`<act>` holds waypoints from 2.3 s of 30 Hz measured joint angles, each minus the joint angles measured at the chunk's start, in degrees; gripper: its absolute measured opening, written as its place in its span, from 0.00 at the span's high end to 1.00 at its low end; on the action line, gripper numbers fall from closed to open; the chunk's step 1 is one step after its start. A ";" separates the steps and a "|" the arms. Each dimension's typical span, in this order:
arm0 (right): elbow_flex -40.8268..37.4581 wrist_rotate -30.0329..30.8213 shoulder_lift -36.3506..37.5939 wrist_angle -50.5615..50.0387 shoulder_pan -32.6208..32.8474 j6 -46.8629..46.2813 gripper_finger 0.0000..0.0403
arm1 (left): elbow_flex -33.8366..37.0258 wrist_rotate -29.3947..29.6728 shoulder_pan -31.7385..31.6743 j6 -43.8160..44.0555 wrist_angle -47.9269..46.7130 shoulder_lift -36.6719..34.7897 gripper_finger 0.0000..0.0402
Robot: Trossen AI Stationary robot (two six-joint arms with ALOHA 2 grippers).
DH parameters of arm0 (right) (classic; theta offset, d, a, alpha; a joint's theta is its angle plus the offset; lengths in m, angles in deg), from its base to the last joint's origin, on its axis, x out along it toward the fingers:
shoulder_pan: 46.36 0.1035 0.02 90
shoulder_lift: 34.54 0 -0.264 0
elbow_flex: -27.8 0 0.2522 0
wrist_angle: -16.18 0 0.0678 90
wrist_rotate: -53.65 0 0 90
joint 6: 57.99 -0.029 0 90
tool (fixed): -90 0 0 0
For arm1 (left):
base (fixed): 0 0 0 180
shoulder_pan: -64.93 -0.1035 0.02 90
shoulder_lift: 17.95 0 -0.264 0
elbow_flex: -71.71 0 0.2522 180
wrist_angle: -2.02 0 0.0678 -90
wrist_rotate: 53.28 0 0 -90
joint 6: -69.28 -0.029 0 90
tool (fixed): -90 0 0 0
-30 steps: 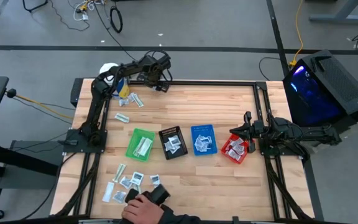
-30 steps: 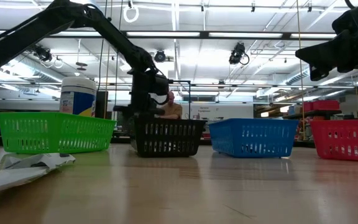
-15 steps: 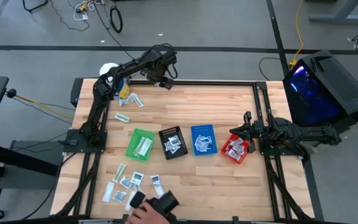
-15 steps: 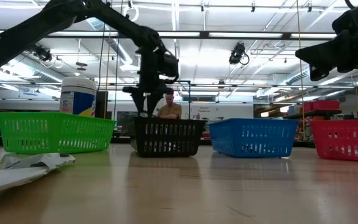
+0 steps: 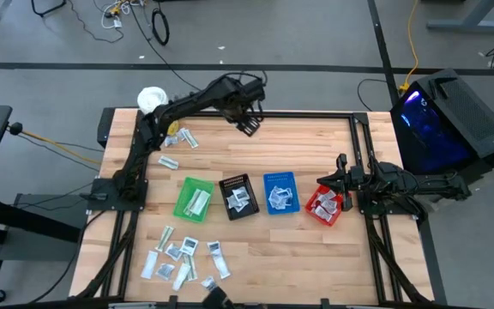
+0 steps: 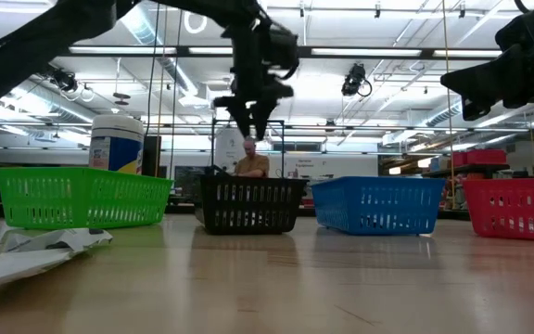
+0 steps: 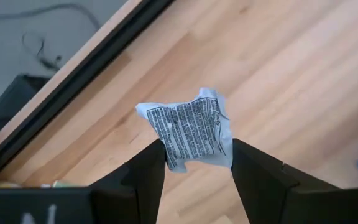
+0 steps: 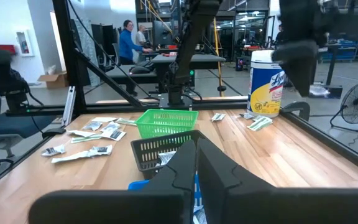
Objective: Pick & Place First Aid Supplies
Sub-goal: Put the towelette pack into the black basket
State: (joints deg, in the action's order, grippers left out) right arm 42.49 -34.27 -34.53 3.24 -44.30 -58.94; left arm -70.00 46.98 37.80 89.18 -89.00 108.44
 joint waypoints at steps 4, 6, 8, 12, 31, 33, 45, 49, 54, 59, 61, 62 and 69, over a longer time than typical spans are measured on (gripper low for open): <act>0.00 0.00 0.00 0.01 0.00 -0.02 0.94 | -2.56 0.04 2.68 0.00 -0.25 -0.09 0.54; -0.02 -0.01 0.00 0.00 0.01 0.00 0.94 | -2.99 0.04 3.79 -0.01 -0.48 -0.09 0.54; -0.01 0.00 0.00 0.02 0.00 -0.02 0.94 | -3.00 0.02 4.75 -0.04 -1.26 -0.09 0.54; -0.02 0.00 0.00 0.01 0.01 -0.01 0.94 | -2.96 0.04 6.23 -0.10 -2.96 -0.07 0.54; 0.00 0.00 0.00 0.00 0.01 -0.02 0.94 | 11.86 0.05 14.76 -0.80 2.88 -4.43 0.54; 0.00 -0.02 0.00 0.02 0.02 0.00 0.94 | 13.71 0.03 15.82 -0.26 3.90 -6.00 0.54; 0.00 0.00 0.00 0.02 0.01 -0.01 0.94 | 23.71 -2.73 23.21 2.16 7.88 -11.17 0.54; 0.00 0.00 0.00 0.02 0.00 -0.02 0.94 | 26.47 -7.33 25.05 2.93 10.70 -11.15 0.54; 0.00 0.00 0.00 0.02 0.00 -0.01 0.94 | 28.80 -9.40 26.88 3.21 12.52 -11.15 0.54; 0.00 0.00 0.00 0.02 0.02 -0.02 0.94 | 31.26 -10.14 28.51 3.19 13.11 -11.15 0.54; 0.00 0.00 0.00 0.02 0.00 -0.02 0.94 | 32.59 -10.26 28.83 3.18 14.56 -11.15 0.54; 0.00 0.00 0.00 0.02 0.00 -0.02 0.94 | 33.28 -10.27 28.93 3.19 15.37 -11.15 0.54; 0.00 0.00 0.00 0.00 0.00 0.00 0.94 | 34.68 -8.21 29.63 2.90 18.53 -11.10 0.54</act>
State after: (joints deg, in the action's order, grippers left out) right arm 42.49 -34.27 -34.53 3.24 -44.29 -58.94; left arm -35.33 38.77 67.43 92.08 -70.47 97.34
